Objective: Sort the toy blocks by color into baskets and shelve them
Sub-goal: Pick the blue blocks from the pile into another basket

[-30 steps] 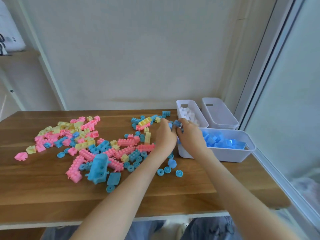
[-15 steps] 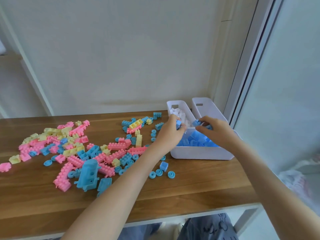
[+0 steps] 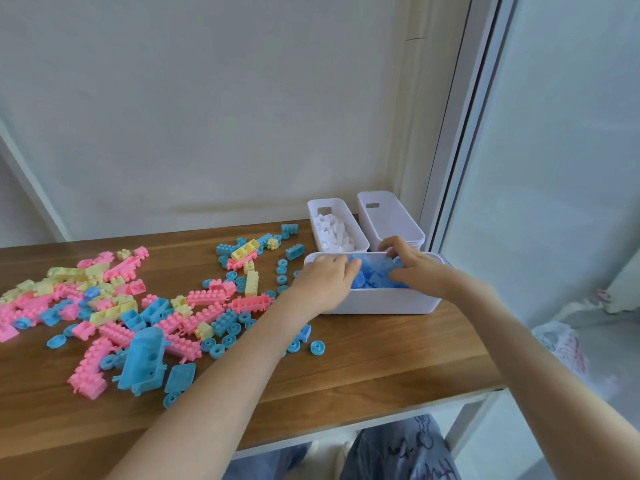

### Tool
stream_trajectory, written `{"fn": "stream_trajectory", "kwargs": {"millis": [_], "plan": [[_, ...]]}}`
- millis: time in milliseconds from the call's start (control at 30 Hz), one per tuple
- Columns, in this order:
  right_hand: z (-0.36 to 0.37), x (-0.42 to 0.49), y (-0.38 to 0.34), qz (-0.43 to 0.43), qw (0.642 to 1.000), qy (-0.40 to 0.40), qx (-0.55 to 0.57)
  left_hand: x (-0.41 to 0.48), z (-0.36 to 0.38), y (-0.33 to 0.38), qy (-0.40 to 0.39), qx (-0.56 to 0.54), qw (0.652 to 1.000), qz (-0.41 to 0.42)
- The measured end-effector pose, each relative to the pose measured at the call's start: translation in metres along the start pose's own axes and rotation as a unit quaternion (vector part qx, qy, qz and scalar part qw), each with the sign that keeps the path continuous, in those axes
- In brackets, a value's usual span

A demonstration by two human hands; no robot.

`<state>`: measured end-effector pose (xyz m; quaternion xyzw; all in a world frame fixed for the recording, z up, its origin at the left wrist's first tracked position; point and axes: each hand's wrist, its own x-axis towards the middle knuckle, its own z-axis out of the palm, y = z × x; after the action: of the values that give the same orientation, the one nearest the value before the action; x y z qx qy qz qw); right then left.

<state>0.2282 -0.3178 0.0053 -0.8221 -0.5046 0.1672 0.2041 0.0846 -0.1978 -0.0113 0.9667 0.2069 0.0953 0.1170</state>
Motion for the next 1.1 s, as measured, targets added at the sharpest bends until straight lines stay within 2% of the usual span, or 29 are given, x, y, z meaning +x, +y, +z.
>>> {"fn": "stream_trajectory", "kwargs": {"millis": [133, 233, 300, 367, 500, 600, 700, 900, 1033, 1100], "plan": [[-0.001, -0.001, 0.011, -0.007, 0.997, 0.082, 0.009, -0.001, 0.005, -0.005, 0.073, -0.033, 0.997, 0.005], [-0.001, -0.003, 0.011, -0.008, 0.994, 0.108, -0.003, -0.001, 0.006, -0.007, 0.012, -0.063, 0.998, 0.023], [0.003, -0.003, 0.007, -0.016, 0.995, 0.102, -0.01, 0.0, 0.005, -0.01, -0.02, -0.119, 0.993, 0.017], [0.006, -0.004, 0.001, -0.026, 0.996, 0.083, -0.011, 0.0, 0.005, -0.011, -0.015, -0.145, 0.989, 0.022], [0.012, -0.003, -0.003, -0.063, 0.996, 0.049, -0.029, -0.005, 0.005, -0.015, 0.067, -0.086, 0.992, 0.065], [0.013, 0.0, -0.004, -0.061, 0.997, 0.02, -0.046, -0.009, 0.003, -0.016, 0.065, -0.088, 0.99, 0.084], [0.014, 0.002, -0.002, -0.06, 0.995, 0.031, -0.067, -0.01, 0.003, -0.019, 0.039, -0.069, 0.995, 0.066], [0.006, -0.009, -0.01, -0.05, 0.994, 0.091, -0.044, -0.022, -0.002, -0.03, 0.085, -0.048, 0.993, 0.065], [0.018, -0.019, -0.035, -0.074, 0.985, 0.15, -0.031, -0.037, -0.01, -0.043, 0.101, -0.093, 0.99, -0.009], [0.037, -0.028, -0.054, -0.103, 0.986, 0.13, 0.001, -0.048, -0.014, -0.05, 0.108, -0.126, 0.985, -0.051]]}}
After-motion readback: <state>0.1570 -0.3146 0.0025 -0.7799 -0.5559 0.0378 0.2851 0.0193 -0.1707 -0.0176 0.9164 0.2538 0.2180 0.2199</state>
